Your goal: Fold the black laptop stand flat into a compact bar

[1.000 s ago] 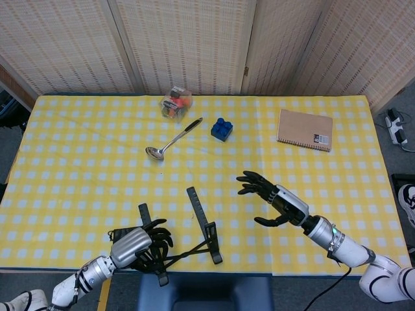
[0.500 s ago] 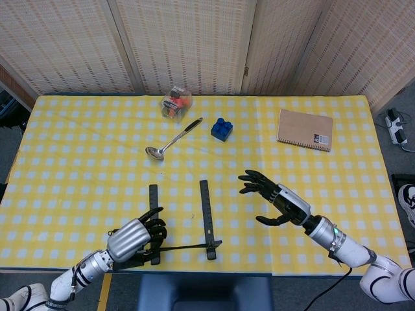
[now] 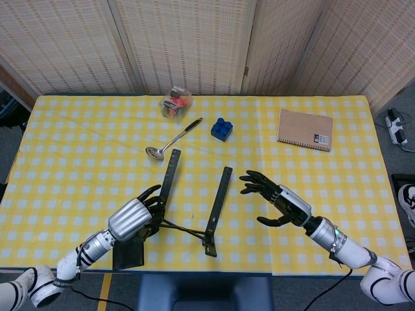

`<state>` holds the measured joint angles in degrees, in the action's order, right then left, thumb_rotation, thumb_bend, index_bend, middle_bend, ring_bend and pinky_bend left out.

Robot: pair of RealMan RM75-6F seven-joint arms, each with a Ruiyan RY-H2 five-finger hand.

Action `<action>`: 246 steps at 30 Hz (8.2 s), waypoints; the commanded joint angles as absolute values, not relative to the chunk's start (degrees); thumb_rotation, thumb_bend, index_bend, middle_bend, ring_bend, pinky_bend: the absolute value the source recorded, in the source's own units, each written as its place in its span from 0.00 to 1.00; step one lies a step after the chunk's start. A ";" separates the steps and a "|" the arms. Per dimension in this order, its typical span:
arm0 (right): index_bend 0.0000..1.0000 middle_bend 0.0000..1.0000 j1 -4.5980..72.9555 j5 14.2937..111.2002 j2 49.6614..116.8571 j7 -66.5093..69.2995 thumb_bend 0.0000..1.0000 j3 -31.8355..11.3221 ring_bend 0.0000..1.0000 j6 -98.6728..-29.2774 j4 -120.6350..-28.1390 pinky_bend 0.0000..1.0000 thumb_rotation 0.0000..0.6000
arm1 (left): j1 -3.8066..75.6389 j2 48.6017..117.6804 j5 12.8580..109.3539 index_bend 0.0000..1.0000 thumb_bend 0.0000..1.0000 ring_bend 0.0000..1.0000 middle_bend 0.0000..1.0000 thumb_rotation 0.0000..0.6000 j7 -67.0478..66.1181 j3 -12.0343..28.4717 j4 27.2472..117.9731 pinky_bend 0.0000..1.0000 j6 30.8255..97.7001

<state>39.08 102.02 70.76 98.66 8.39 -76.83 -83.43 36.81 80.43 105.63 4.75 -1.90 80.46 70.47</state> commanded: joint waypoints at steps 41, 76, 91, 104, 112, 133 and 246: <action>0.00 0.11 41.02 100.85 74.66 91.00 0.31 8.62 0.18 -70.10 -82.98 0.00 1.00 | 32.15 71.79 95.60 0.00 0.09 0.00 0.00 1.00 6.74 -1.86 87.63 0.00 71.13; 0.00 0.00 51.61 91.44 90.03 65.88 0.32 -0.14 0.02 -47.93 -80.52 0.00 1.00 | 29.43 75.17 87.42 0.00 0.10 0.00 0.00 1.00 14.18 1.98 88.01 0.00 69.15; 0.00 0.00 49.33 98.01 86.62 70.57 0.31 6.52 0.02 -53.43 -88.05 0.00 1.00 | 28.23 75.45 88.34 0.00 0.10 0.00 0.00 1.00 15.43 1.90 85.88 0.00 70.40; 0.00 0.00 48.18 100.62 84.38 68.89 0.31 9.68 0.02 -57.25 -93.21 0.00 1.00 | 28.16 74.83 89.63 0.00 0.10 0.00 0.00 1.00 16.51 1.61 85.68 0.00 70.37; 0.00 0.00 47.08 99.74 78.70 67.45 0.31 8.27 0.02 -61.52 -96.36 0.00 1.00 | 28.37 71.78 93.30 0.08 0.10 0.00 0.00 1.00 20.84 -1.59 85.46 0.00 68.96; 0.00 0.00 45.46 99.53 72.64 68.14 0.31 6.36 0.02 -65.20 -99.27 0.00 1.00 | 32.23 73.78 92.20 0.39 0.34 0.01 0.14 1.00 35.07 -3.77 81.62 0.00 59.11; 0.00 0.00 38.04 71.89 98.28 21.61 0.31 -10.28 0.00 -59.97 -94.00 0.00 1.00 | 26.89 68.05 89.59 0.07 0.37 0.00 0.11 1.00 35.85 -2.02 87.21 0.00 65.59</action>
<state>38.56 72.76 98.05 21.95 -9.52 -59.50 -94.53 26.89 68.06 89.58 35.83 -2.02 87.20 65.58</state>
